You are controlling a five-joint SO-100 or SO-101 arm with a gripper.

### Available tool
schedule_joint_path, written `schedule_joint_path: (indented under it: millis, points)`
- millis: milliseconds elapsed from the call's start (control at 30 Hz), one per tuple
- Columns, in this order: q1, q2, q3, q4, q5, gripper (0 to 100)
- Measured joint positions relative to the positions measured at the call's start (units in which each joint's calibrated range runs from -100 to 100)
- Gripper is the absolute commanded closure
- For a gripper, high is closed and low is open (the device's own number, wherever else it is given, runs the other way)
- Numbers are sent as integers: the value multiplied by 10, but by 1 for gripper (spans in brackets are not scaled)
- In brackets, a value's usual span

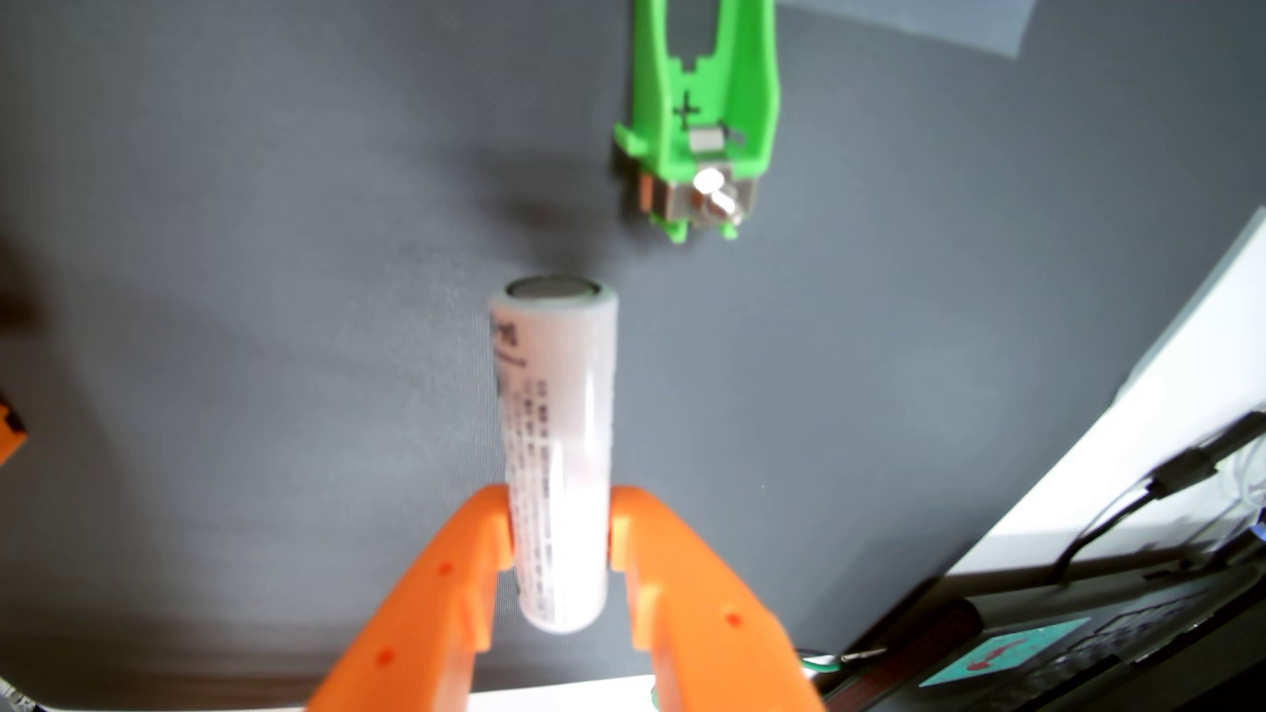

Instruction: Insert Battery

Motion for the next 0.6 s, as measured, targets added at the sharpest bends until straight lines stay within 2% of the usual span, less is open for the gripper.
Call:
schedule_joint_path:
  millis: [167, 600]
  points:
    - [-67, -21, 21, 0, -29, 99]
    - [-137, -27, 33, -1, -67, 99]
